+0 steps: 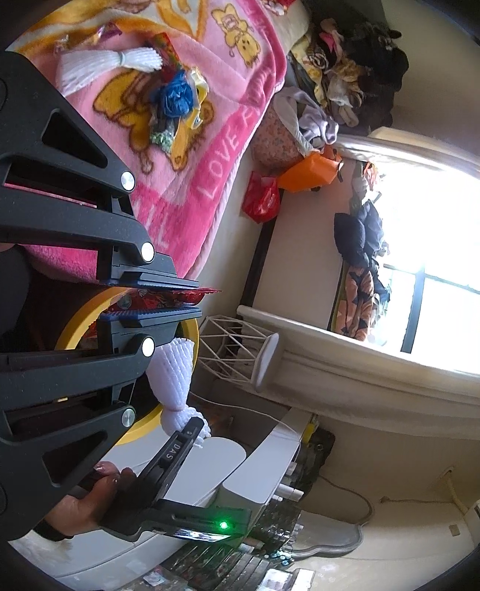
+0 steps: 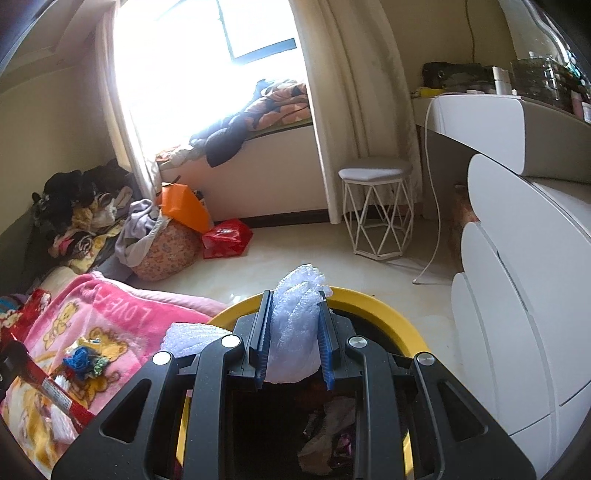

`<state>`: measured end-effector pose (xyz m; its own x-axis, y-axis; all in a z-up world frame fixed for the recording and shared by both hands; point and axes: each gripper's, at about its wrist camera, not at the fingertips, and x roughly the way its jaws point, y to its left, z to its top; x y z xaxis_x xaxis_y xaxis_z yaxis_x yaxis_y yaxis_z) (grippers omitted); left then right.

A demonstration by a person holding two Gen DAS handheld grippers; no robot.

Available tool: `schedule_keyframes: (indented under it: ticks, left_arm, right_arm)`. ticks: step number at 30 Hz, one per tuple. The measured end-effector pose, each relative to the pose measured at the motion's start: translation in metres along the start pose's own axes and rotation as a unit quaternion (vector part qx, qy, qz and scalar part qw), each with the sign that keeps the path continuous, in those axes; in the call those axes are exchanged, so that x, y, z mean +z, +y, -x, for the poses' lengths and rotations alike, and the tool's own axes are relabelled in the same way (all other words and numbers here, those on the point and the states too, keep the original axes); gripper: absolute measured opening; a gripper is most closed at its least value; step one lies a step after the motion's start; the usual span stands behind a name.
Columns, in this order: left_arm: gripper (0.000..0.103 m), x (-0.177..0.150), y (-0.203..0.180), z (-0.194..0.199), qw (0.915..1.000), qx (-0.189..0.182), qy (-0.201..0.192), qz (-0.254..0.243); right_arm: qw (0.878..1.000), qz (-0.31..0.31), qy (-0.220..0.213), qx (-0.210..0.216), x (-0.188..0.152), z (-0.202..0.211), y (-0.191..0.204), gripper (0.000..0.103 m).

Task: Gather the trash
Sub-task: 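Carry the foam net and red wrapper over the yellow-rimmed bin with both tools, then open both tools to drop the foam net and red wrapper into the bin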

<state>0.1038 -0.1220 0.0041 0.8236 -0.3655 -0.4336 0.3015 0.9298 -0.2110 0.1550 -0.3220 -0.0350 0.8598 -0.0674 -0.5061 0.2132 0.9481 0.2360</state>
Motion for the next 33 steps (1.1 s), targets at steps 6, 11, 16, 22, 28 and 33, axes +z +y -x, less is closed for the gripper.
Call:
schedule_keyframes:
  ticks: [6, 11, 16, 22, 28, 33]
  left_arm:
    - [0.006, -0.003, -0.007, -0.008, 1.0000, -0.008, 0.001, -0.001]
    - [0.006, -0.007, -0.012, -0.016, 0.9999, -0.014, 0.007, -0.006]
    - [0.006, -0.009, -0.018, -0.028, 0.9997, -0.020, 0.015, -0.007]
    - [0.006, -0.014, -0.027, -0.046, 0.9991, -0.030, 0.027, -0.013]
    - [0.006, -0.020, -0.037, -0.065, 0.9977, -0.044, 0.047, -0.023]
    - [0.006, -0.026, -0.037, -0.084, 0.9961, -0.052, 0.069, -0.017]
  right_arm:
    - [1.000, -0.001, 0.004, -0.017, -0.003, -0.005, -0.009, 0.021]
    - [0.999, 0.002, 0.008, -0.033, -0.006, -0.011, -0.015, 0.022]
    - [0.998, 0.002, 0.018, -0.053, -0.011, -0.018, -0.019, 0.022]
    - [0.998, -0.003, 0.025, -0.063, -0.015, -0.025, -0.028, 0.022]
    - [0.997, -0.012, 0.041, -0.063, -0.016, -0.034, -0.037, 0.024]
    - [0.997, -0.017, 0.051, -0.058, -0.018, -0.038, -0.042, 0.027]
